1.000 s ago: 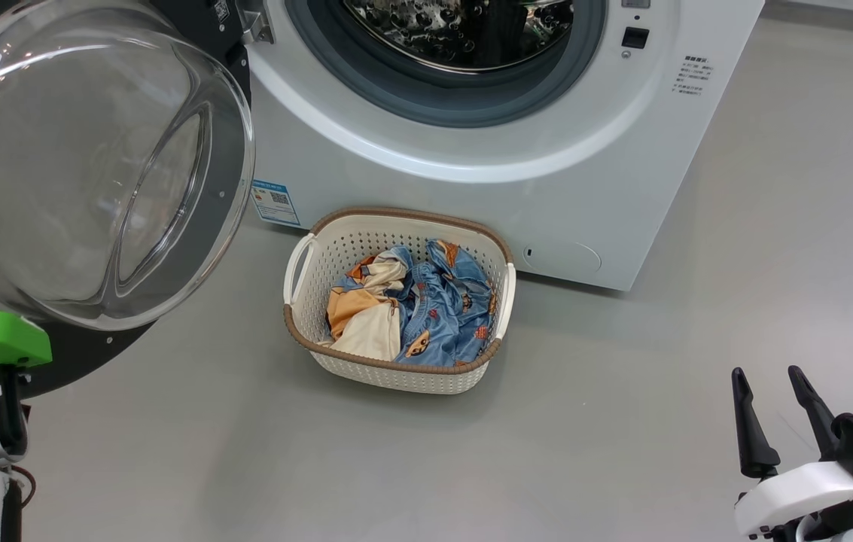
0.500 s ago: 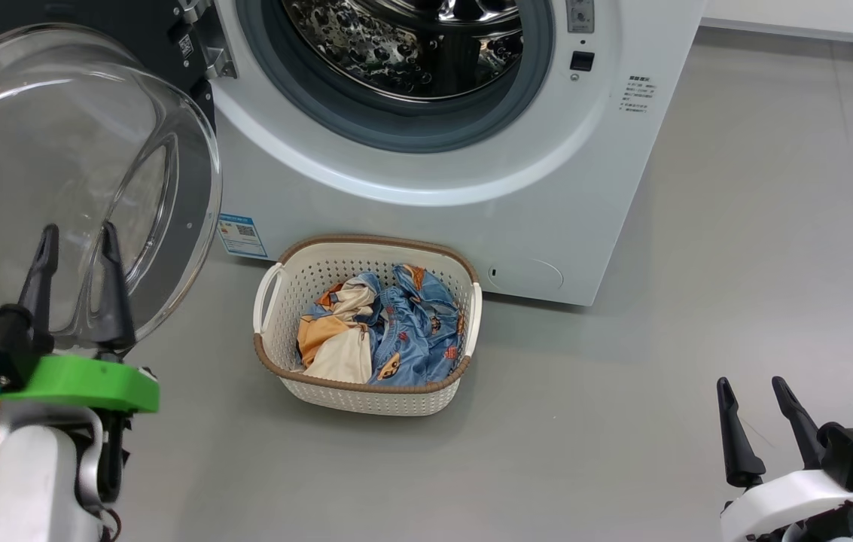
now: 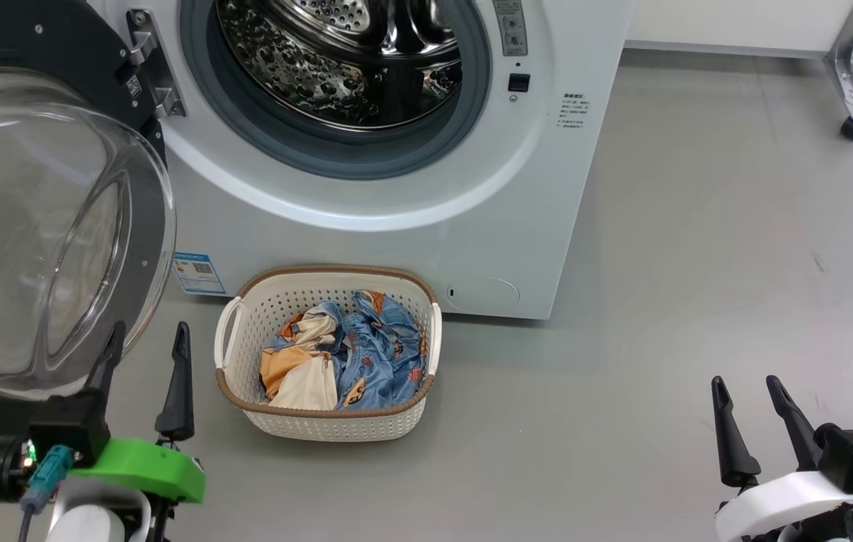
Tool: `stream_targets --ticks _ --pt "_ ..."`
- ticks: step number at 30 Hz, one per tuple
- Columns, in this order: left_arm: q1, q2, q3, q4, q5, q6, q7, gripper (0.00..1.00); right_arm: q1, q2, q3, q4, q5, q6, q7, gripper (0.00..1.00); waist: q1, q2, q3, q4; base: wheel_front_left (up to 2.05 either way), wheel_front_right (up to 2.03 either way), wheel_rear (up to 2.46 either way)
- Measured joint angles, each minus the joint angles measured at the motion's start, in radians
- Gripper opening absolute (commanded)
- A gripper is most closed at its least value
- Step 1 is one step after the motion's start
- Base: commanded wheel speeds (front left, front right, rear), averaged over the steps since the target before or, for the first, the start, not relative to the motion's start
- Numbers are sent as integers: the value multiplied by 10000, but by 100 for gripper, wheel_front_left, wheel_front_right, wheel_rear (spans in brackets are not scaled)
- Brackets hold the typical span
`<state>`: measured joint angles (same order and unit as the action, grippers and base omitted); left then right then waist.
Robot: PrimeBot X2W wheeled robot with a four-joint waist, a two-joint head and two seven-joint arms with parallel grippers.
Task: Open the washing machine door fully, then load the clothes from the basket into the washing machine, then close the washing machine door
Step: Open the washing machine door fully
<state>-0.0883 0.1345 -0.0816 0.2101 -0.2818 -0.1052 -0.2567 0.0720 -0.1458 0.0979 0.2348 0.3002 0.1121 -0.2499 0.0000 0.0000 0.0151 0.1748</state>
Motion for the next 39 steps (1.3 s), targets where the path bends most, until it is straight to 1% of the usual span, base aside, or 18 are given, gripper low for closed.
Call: stream_targets --ticks 10,18,20,39 --pt "807 -113 136 56 31 -10 2 100 45 -36 0 -391 -123 2 -2 100 0 0 -239 -688 0 0 0" --pt "1113 -169 274 121 105 -6 2 100 202 -63 -151 -825 -349 -13 -2 100 0 0 -366 -1076 0 0 0" --pt "1112 -171 276 121 142 -6 2 100 230 -69 -238 -984 -387 -100 -2 100 0 0 -397 -1120 0 0 0" --pt "1152 -291 541 336 178 90 2 100 453 -36 -295 -1273 -401 -174 -27 100 0 0 -367 -1070 0 0 0"
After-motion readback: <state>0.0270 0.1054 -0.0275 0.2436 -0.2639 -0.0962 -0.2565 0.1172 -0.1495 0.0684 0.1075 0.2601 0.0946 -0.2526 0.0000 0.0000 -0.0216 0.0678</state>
